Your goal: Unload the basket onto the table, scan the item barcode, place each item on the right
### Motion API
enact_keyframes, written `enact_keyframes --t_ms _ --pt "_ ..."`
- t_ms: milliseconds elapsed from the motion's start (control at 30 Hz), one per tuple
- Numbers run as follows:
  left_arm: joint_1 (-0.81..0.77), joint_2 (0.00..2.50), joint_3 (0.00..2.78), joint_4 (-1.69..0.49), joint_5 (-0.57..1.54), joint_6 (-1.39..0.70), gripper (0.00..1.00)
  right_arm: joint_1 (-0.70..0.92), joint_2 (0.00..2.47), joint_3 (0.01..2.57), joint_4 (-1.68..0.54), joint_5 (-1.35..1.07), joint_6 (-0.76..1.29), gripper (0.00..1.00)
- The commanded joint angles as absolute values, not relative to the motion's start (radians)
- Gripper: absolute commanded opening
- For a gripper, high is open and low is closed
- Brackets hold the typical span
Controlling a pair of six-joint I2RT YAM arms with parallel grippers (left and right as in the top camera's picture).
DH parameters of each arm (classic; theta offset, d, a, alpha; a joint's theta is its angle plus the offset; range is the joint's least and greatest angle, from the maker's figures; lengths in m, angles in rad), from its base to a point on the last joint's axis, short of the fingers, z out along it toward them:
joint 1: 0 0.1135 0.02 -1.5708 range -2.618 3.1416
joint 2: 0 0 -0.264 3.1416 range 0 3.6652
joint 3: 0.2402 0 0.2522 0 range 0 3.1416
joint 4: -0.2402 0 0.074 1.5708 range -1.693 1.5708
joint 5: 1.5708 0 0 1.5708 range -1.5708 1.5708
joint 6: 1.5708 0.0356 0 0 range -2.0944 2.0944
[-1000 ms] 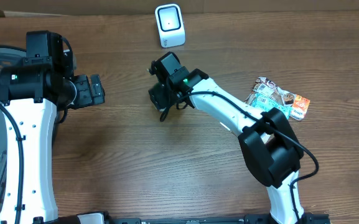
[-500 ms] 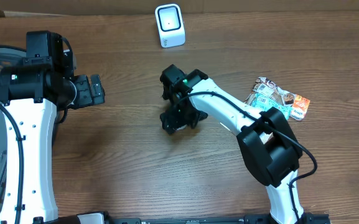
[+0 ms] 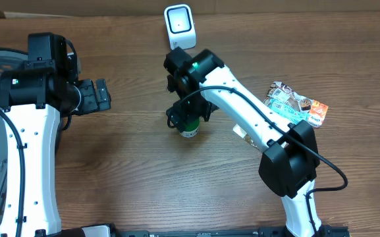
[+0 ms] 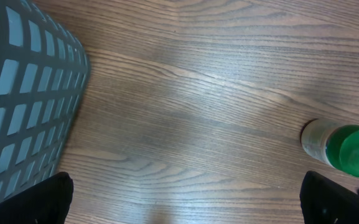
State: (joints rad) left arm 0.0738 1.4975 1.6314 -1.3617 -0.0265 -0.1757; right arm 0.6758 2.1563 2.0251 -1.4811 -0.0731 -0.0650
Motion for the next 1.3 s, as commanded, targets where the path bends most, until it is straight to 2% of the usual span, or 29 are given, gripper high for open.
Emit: enact_keyframes --t_ms 0,133,267,500,800,933,1067,1167,1267 --pt "0.078 1.499 1.64 -1.36 -0.018 -0.168 1.0 0.682 2.154 2.058 -1.525 -0.105 -0.33 1.0" --pt "0.078 1.499 1.64 -1.36 -0.018 -0.168 1.0 0.679 2.154 2.024 -1.504 -0.189 -0.469 1.0" --pt "0.078 1.499 1.64 -1.36 -0.017 -0.168 1.0 0.679 2.154 1.963 -1.416 -0.168 -0.545 1.0" --pt "0.078 1.499 1.64 -1.36 -0.018 -0.168 0.99 0.678 2.154 1.879 -1.267 -0.027 -0.555 1.0" --pt "0.078 1.499 1.64 -1.36 -0.018 -0.168 1.0 0.678 2.154 1.869 -1.216 -0.021 -0.554 0.99" --pt "0.078 1.499 1.64 -1.36 -0.018 -0.168 0.99 0.678 2.154 1.869 -1.2 -0.053 -0.554 0.89" --pt "0.078 1.499 1.64 -1.36 -0.018 -0.168 1.0 0.678 2.154 1.869 -1.203 -0.072 -0.55 0.73" --pt "0.078 1.499 1.64 -1.36 -0.018 -0.168 1.0 0.678 2.154 1.869 -1.213 -0.09 -0.55 0.7" --pt "0.078 1.499 1.64 -1.36 -0.018 -0.168 1.0 0.678 2.154 1.869 -1.224 -0.108 -0.546 0.62"
